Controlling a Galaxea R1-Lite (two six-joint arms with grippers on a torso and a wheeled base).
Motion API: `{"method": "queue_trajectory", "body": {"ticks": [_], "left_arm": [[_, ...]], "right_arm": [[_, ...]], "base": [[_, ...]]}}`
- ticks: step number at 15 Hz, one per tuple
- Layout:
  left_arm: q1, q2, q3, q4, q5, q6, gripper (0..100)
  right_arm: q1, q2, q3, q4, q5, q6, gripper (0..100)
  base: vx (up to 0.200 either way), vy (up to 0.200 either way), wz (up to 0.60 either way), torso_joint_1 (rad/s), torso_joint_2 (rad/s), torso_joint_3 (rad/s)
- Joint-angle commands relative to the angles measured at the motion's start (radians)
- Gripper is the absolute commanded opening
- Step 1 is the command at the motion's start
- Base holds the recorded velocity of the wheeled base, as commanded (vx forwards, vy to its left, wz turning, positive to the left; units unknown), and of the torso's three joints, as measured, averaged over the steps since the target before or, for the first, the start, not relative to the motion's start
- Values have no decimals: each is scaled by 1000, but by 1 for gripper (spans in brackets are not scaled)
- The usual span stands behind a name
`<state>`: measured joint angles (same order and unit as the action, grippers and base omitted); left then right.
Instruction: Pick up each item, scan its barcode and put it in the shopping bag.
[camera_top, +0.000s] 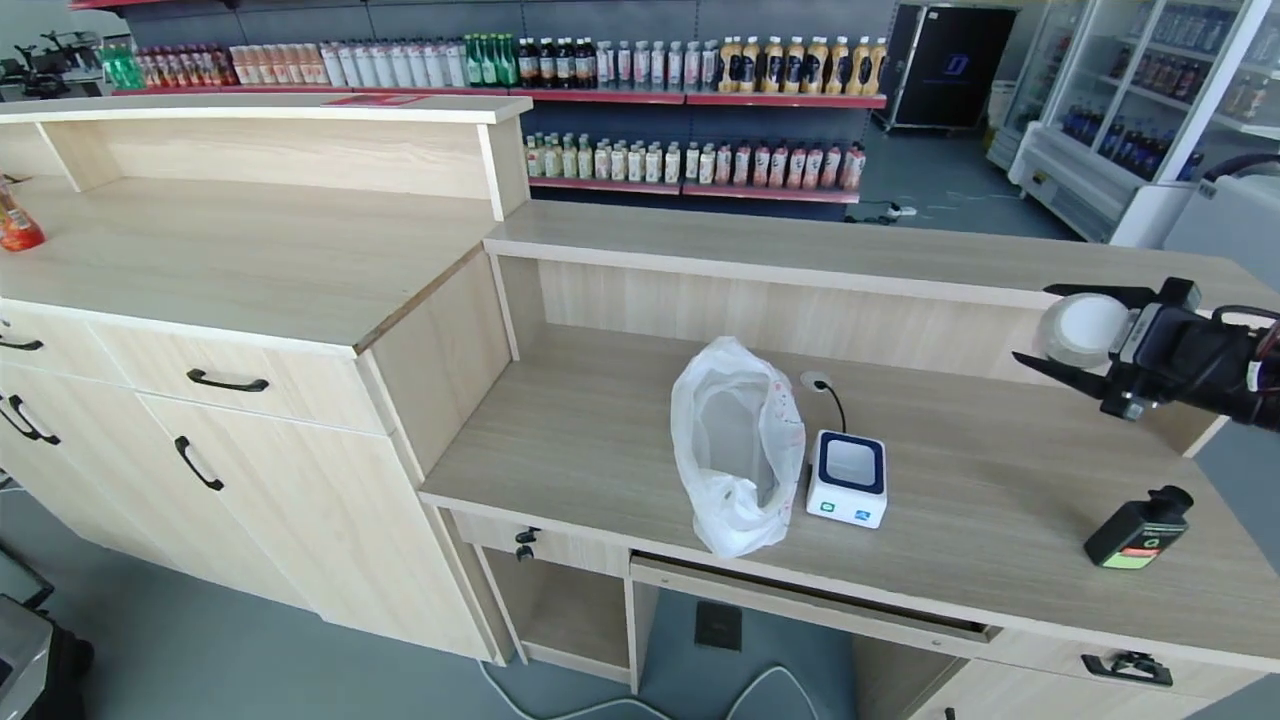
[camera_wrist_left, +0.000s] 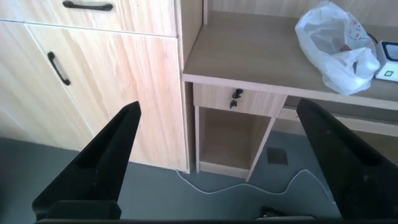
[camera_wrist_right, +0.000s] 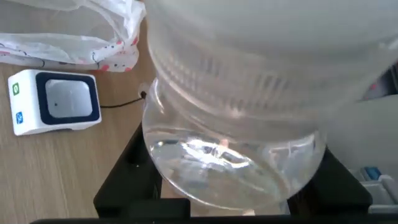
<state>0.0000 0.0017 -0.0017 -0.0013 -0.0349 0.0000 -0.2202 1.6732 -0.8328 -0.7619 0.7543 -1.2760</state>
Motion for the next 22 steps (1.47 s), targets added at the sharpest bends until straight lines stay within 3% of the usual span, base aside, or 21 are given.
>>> {"method": "queue_trajectory", "body": {"ticks": [1, 4, 10, 22], "left_arm": [[0, 0, 0, 0, 0, 0, 100], [0, 0, 0, 0, 0, 0, 100], [0, 0, 0, 0, 0, 0, 100], [0, 0, 0, 0, -2, 0, 100]], "right_arm": [[2, 62, -3, -16, 17, -13, 0], [2, 178, -2, -102, 25, -94, 0], [25, 323, -5, -258, 30, -98, 0], [74, 430, -2, -315, 42, -120, 0]], "base": [[0, 0, 0, 0, 0, 0], [0, 0, 0, 0, 0, 0], [0, 0, 0, 0, 0, 0], [0, 0, 0, 0, 0, 0]]}}
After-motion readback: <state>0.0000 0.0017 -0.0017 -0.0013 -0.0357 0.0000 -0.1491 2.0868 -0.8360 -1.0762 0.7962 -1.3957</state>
